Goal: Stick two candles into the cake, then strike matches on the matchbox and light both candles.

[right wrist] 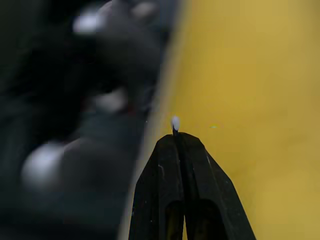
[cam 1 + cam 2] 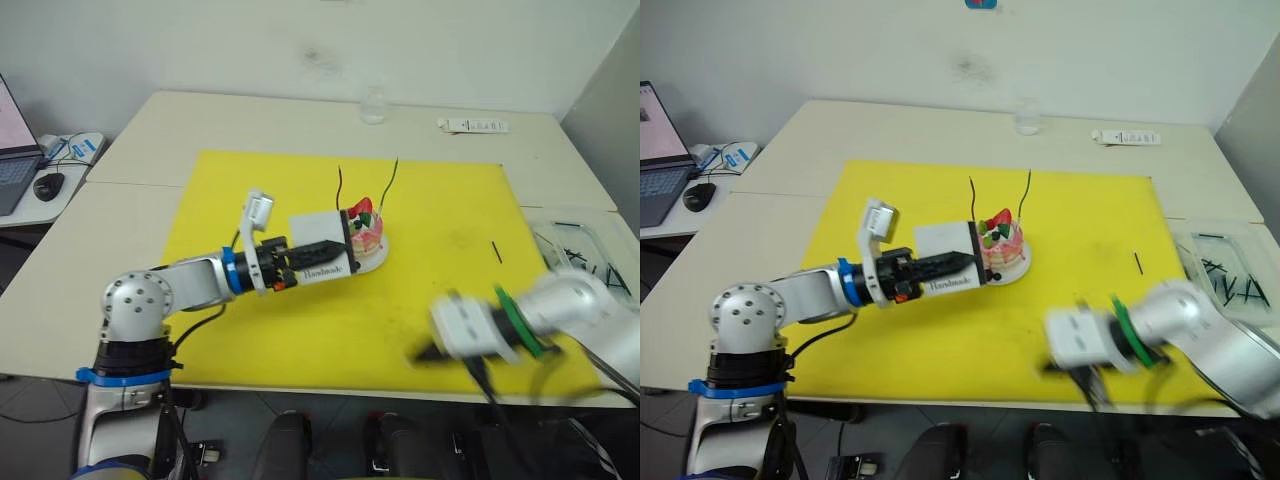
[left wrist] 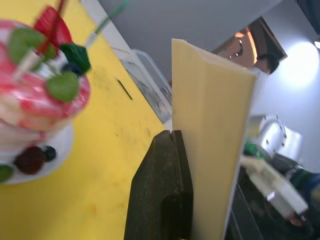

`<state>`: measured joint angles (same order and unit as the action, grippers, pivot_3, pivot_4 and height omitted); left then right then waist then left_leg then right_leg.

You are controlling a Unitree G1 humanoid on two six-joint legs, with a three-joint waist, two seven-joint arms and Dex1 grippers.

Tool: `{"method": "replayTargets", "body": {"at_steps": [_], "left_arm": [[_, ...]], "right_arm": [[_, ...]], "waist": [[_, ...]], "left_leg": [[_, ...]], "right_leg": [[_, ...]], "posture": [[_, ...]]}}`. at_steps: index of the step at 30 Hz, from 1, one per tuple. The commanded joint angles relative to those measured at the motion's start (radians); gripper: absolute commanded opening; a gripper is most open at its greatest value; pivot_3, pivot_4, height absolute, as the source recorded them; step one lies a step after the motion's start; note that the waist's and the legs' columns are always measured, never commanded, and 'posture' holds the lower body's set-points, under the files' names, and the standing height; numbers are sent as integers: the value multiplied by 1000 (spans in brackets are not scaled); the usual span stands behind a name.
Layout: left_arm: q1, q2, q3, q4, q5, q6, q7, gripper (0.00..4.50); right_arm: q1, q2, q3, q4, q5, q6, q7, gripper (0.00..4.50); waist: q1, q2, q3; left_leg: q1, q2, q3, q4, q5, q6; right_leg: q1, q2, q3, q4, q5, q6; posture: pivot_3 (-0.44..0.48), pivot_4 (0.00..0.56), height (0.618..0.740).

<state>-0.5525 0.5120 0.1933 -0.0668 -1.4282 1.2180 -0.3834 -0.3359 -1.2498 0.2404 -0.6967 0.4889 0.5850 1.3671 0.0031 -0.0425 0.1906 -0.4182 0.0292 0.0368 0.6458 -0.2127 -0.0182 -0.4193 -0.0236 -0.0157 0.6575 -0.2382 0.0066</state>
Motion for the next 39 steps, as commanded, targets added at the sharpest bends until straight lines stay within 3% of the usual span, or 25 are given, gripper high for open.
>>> {"method": "replayTargets", "body": {"at_steps": [1, 6, 12, 26, 30, 34, 39], "left_arm": [[-7, -18, -5, -37, -21, 2, -21, 0], [20, -27, -22, -60, -16, 12, -32, 0], [9, -31, -28, -47, -7, 11, -39, 0], [-16, -80, -4, -32, -57, 3, 50, 0], [-11, -78, -5, -45, -67, 0, 74, 0], [17, -62, -12, -80, -63, 3, 81, 0], [39, -55, -13, -115, -98, 4, 106, 0]], "right_arm": [[-167, 95, -128, 87, 104, 76, -72, 63], [-360, 275, -138, 196, 109, 185, -236, 63], [-403, 399, -115, 178, 46, 191, -377, 63], [-377, 417, 0, 170, -161, 36, -388, 63], [-337, 463, -85, 211, -89, 157, -445, 63], [-238, 578, -272, 284, 50, 467, -600, 63], [-146, 711, -402, 344, 39, 621, -802, 63]], "waist": [[-17, -1, 0], [-20, -2, 1], [-7, -2, 1], [-5, -2, 1], [-5, -2, 1], [-4, -2, 1], [-4, -2, 1]], "left_leg": [[2, 0, 0, 0, 0, 0], [4, 0, -7, 0, 1, 0], [1, 0, -4, 0, 2, 0], [1, 0, -4, 0, 2, 0], [1, 0, -4, 0, 2, 0], [1, 0, -3, 0, 2, 0], [1, 0, -3, 0, 2, 0]], "right_leg": [[0, 0, 1, 0, 2, 0], [0, 4, 0, 2, 9, -7], [-2, 4, 2, 1, 7, -6], [-2, 3, 2, 1, 6, -4], [-2, 3, 2, 1, 6, -4], [-1, 3, 2, 1, 6, -4], [-2, 2, 3, 2, 6, -4]], "posture": [[0, 150, 740], [0, 150, 740], [0, 150, 740], [0, 150, 740], [0, 150, 740], [0, 150, 740], [0, 150, 740]]}}
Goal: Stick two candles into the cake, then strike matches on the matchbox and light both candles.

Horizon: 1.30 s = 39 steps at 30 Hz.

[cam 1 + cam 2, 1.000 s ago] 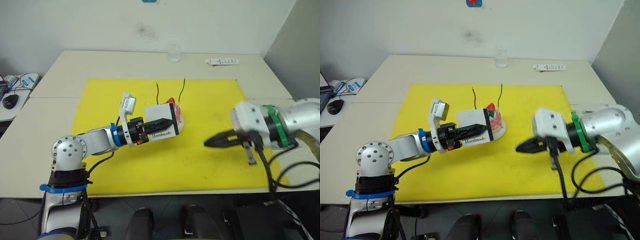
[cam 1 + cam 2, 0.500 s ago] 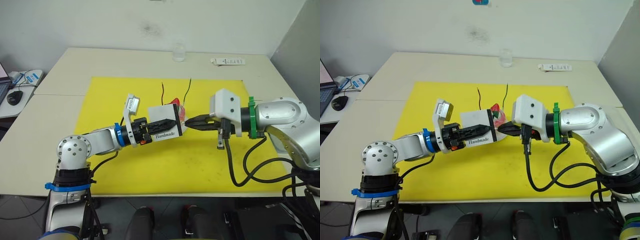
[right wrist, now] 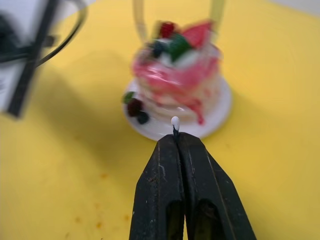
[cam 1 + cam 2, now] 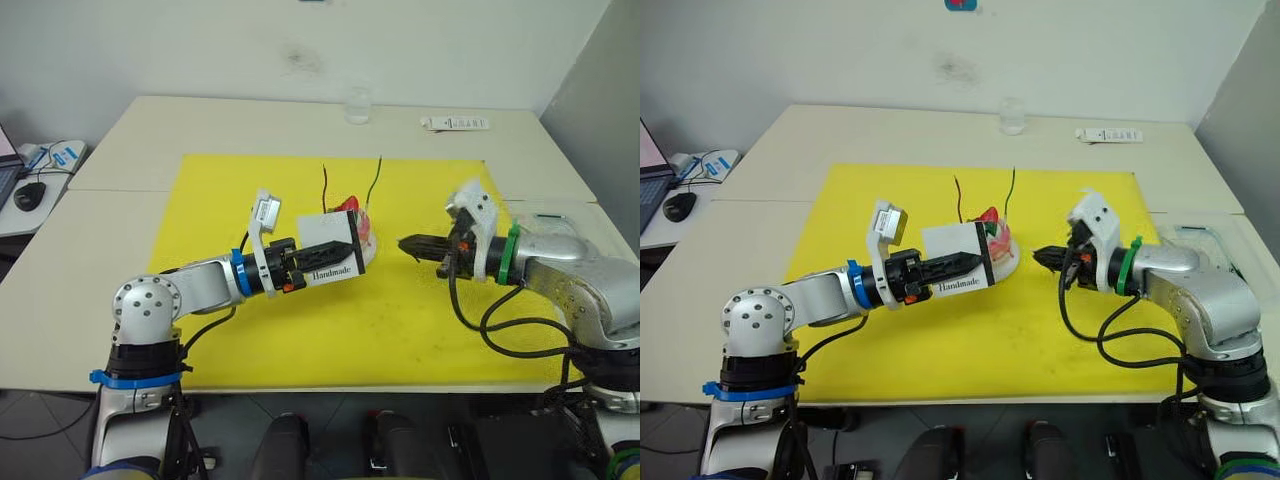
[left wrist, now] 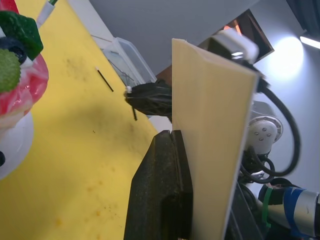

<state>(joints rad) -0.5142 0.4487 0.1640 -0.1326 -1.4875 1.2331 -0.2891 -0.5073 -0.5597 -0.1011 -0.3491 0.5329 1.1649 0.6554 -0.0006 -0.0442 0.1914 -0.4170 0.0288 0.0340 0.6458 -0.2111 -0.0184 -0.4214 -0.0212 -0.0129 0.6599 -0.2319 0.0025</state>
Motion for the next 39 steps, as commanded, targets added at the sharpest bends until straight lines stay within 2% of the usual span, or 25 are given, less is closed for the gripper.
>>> {"method": "replayTargets", "body": {"at_steps": [1, 9, 12, 18, 20, 22, 28, 33, 39], "left_arm": [[2, 10, 15, -51, -40, -13, 14, 0], [32, 15, 7, -82, -52, -23, 30, 0], [46, 24, 4, -86, -39, -22, 5, 0], [64, 41, 6, -90, -29, -27, -22, 0], [79, 50, 8, -95, -26, -30, -34, 0], [94, 55, 7, -103, -23, -35, -44, 0], [119, 51, -3, -125, -19, -53, -48, 0], [152, 45, 1, -162, -36, -72, -46, 0], [178, 18, 18, -182, -53, -129, 35, 0]], "right_arm": [[42, 20, -49, -10, -24, 22, -106, 63], [168, 24, 33, -25, -113, -133, -171, 63], [191, 26, 53, -8, -139, -195, -175, 673], [224, 41, 43, -5, -154, -278, -181, 2664], [259, 51, 24, -16, -145, -341, -157, 2664], [324, 55, 17, -7, -155, -489, -100, 2664], [446, 120, 20, 82, -194, -774, -63, 2664], [427, 167, 41, 183, -233, -899, -70, 2664], [384, 196, 53, 298, -260, -970, -68, 2664]], "waist": [[-1, 0, 0], [-2, 0, 0], [-2, 0, 0], [-2, 0, 0], [-2, 0, 0], [-2, 0, 0], [-2, 0, 0], [-5, 0, 0], [-3, 0, 0]], "left_leg": [[0, 0, 0, 0, 0, 0], [0, 0, 0, 0, 0, 0], [0, 0, 0, 0, 0, 0], [0, -1, 0, 0, 0, 0], [0, -1, 0, 0, 0, 0], [0, 0, 0, -1, 0, 0], [0, 0, 0, -1, 0, 0], [2, 0, 1, 0, 0, 0], [2, 0, 0, 0, 0, 0]], "right_leg": [[0, 0, 0, 0, 0, 0], [0, 2, 0, -1, 0, 0], [0, 3, 0, 0, 0, 0], [0, 3, 0, 0, 0, 1], [0, 3, 0, -1, 0, 1], [0, 3, 0, -2, 0, 1], [1, 3, 0, -2, 0, 1], [1, 3, 1, -1, 1, 0], [1, 3, 1, -1, 1, 0]], "posture": [[0, 150, 740], [0, 150, 740], [0, 150, 740], [0, 150, 740], [0, 150, 740], [0, 150, 740], [0, 150, 740], [0, 150, 740], [0, 150, 740]]}}
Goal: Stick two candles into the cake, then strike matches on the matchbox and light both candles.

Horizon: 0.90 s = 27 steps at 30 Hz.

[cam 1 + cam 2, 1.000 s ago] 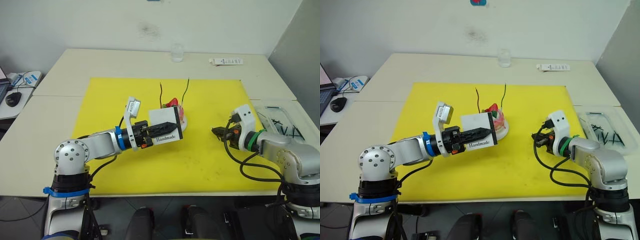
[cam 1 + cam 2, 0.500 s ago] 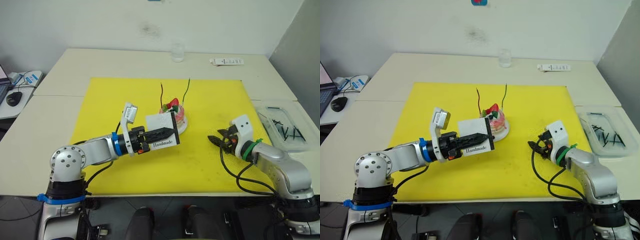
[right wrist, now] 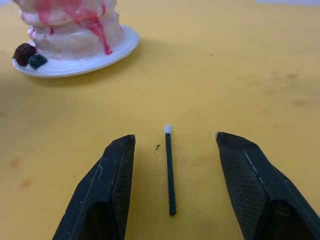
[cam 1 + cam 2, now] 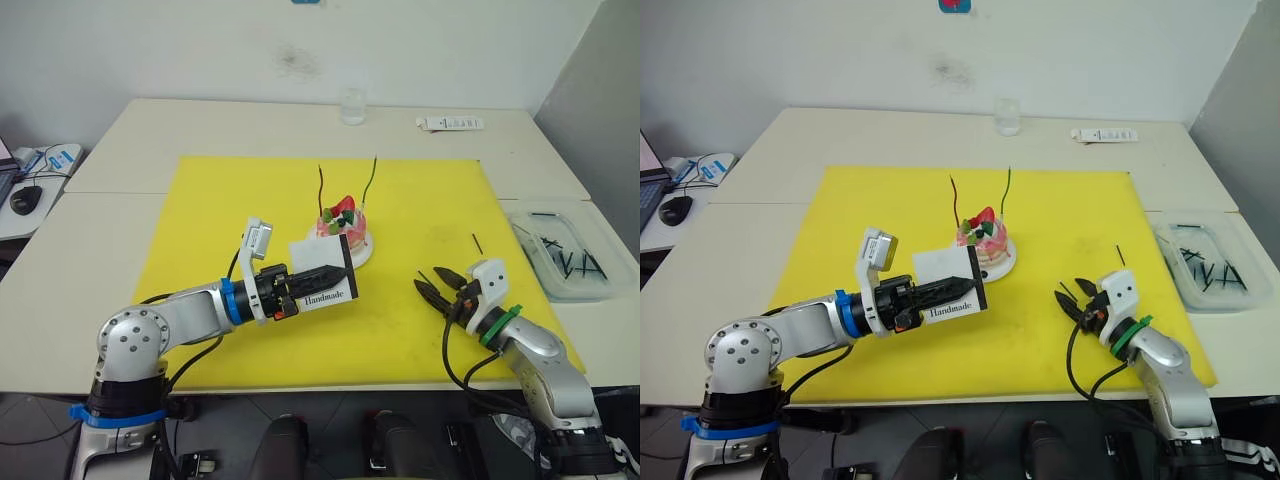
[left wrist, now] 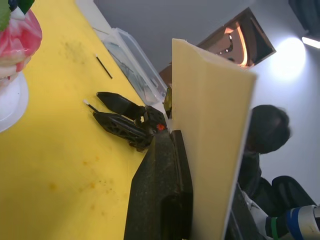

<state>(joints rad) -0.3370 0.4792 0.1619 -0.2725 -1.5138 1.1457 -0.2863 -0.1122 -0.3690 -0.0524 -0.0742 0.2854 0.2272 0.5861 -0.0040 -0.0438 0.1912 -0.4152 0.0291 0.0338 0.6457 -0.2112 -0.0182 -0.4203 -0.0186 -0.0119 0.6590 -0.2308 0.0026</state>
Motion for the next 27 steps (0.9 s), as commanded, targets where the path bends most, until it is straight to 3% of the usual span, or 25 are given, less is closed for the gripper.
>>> {"method": "replayTargets", "body": {"at_steps": [1, 7, 13, 27], "left_arm": [[4, -17, 20, -45, -29, -51, 44, 0], [31, -17, 10, -76, -61, -78, 81, 0], [45, -14, 2, -88, -79, -99, 103, 0], [48, -17, -21, -98, -92, -133, 127, 0]], "right_arm": [[-12, 6, 7, 32, -14, -35, 3, 2664], [14, -19, 43, 36, -43, -17, 20, 2664], [24, -34, 59, 20, -51, 14, 12, 671], [18, -30, 80, 56, -66, 82, -1, 671]], "waist": [[1, 0, 0], [0, -1, -1], [2, -2, -3], [2, -7, -10]], "left_leg": [[0, 0, 0, 0, 0, 0], [1, 0, 0, 0, 0, 0], [1, 0, 0, 0, 0, 0], [2, 0, 0, 0, 0, 0]], "right_leg": [[0, 0, 0, 0, 0, 0], [1, 0, 0, 0, 0, 0], [1, 0, 0, 0, 0, 0], [2, 0, 0, 0, 0, -1]], "posture": [[0, 150, 740], [0, 150, 740], [0, 150, 740], [0, 150, 740]]}}
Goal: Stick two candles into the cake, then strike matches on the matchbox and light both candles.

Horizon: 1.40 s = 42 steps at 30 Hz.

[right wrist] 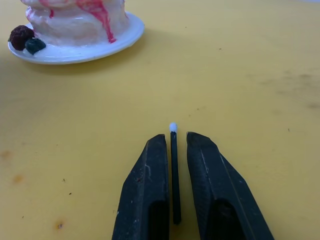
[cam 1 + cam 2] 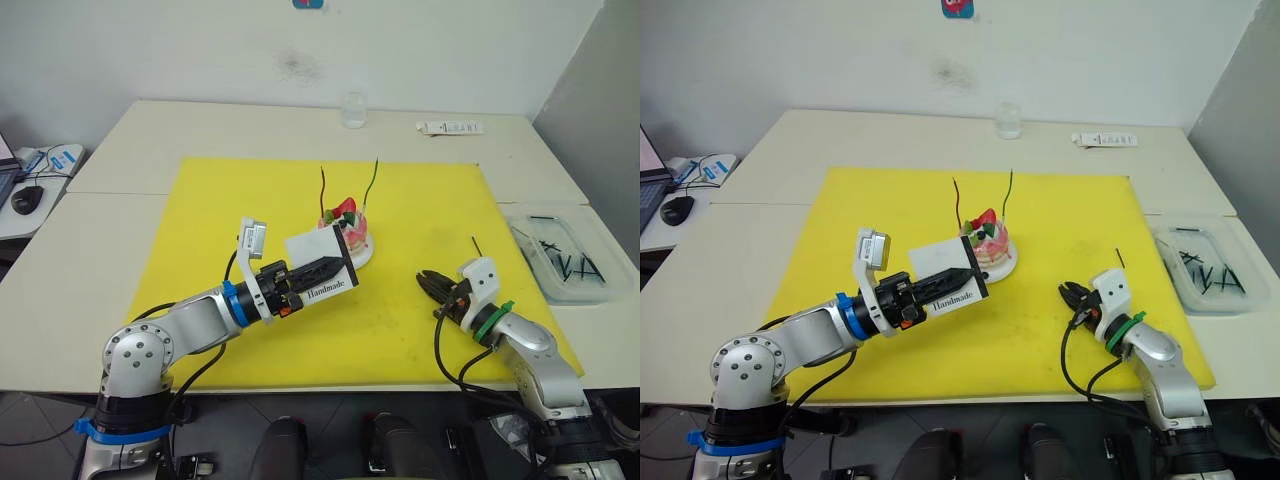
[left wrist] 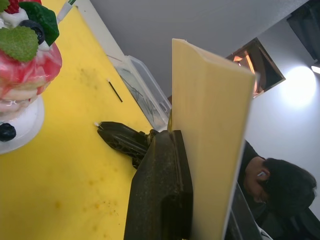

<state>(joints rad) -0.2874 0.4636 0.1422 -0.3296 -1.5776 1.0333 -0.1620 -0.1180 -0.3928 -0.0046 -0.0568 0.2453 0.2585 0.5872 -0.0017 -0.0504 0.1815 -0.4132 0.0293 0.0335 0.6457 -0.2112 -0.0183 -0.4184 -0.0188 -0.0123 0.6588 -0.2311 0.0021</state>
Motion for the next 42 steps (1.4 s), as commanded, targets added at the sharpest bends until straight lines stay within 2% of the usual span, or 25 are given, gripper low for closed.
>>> {"method": "replayTargets", "body": {"at_steps": [1, 8, 34, 42], "left_arm": [[-3, -2, -2, -42, -30, -22, 4, 0], [-1, -8, -13, -50, -37, -34, 14, 0], [-5, -3, -28, -60, -60, -63, 40, 0], [-7, -1, -25, -57, -62, -65, 43, 0]], "right_arm": [[23, -6, 32, 40, -26, 57, -3, 671], [28, 11, 35, 74, -29, 35, -5, 671], [15, 43, 29, 122, -29, -17, -6, 671], [13, 49, 31, 132, -42, -24, -5, 671]], "waist": [[0, 0, 0], [0, 0, 0], [-1, -1, -1], [-4, -1, -1]], "left_leg": [[0, 0, 0, 0, 0, 0], [13, 0, 0, -2, 0, 0], [13, 1, 0, -2, -1, -1], [13, 2, 0, -6, -1, -1]], "right_leg": [[0, 0, 0, 0, 0, 0], [13, -1, 0, -2, -6, -10], [13, -1, 0, -3, -6, -10], [13, -1, -1, -9, -6, -10]], "posture": [[0, 150, 740], [0, 150, 740], [0, 150, 740], [0, 150, 740]]}}
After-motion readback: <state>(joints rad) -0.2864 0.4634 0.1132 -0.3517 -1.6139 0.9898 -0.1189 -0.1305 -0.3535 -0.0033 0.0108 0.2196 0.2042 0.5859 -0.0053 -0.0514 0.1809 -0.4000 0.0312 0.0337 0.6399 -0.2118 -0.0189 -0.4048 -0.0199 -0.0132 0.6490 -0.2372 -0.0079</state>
